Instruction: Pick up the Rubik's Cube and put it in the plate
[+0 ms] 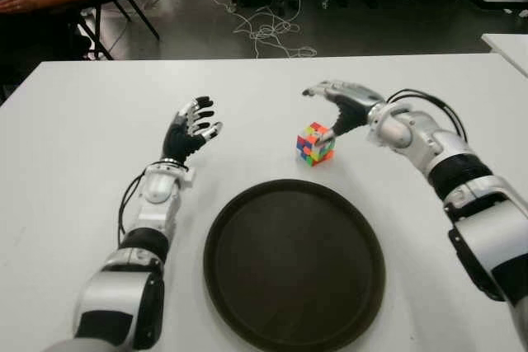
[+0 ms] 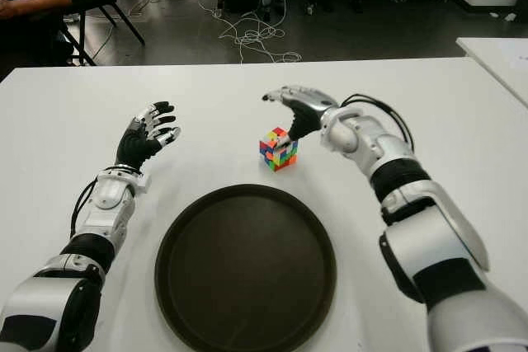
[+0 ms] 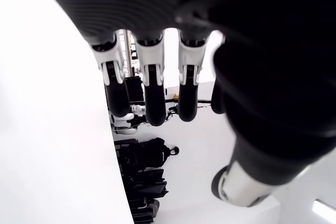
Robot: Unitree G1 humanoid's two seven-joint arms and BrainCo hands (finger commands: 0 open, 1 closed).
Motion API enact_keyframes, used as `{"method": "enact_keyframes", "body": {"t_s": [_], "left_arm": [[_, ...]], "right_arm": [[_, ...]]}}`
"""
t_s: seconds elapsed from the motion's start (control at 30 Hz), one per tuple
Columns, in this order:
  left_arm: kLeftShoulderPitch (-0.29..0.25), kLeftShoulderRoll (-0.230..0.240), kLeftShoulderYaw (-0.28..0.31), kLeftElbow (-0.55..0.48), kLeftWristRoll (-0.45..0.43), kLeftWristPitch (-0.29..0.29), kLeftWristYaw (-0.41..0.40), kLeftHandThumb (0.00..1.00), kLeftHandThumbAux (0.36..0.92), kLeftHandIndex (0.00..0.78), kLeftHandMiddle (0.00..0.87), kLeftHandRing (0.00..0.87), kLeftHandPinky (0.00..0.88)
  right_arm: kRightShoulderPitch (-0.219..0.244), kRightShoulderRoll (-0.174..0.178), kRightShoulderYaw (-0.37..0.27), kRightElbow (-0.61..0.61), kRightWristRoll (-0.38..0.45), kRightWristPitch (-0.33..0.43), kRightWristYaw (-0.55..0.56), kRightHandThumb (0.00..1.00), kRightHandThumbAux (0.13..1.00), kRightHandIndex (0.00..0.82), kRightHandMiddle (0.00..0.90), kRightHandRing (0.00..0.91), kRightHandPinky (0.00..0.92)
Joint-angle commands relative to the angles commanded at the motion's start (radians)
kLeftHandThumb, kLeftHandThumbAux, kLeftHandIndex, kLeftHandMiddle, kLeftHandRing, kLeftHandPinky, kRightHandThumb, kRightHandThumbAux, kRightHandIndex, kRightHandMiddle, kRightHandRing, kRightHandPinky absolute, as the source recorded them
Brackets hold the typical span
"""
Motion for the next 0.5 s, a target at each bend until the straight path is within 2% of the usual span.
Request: {"method": "enact_keyframes", "body": {"t_s": [0.27,0.5], "left_arm": [[0.001,0.0,-0.003,0.002,0.007,-0.01,0.005,0.052,0.806,0.206,0.203,0.185,0.184],[-0.001,0.0,0.0,0.004,0.002,-0.008,-0.004,0.047,0.807,0.207,0.203,0.183,0.179]], "right_arm": [[-0.003,0.02,0.006,0.048,-0.005,-0.002,0.006,0.0,0.706,0.0,0.0,0.0,0.0],[-0.005,0.033,0.015,0.074,-0.01,0.004,0.0,0.0,0.743,0.0,0.0,0.0,0.0]]}}
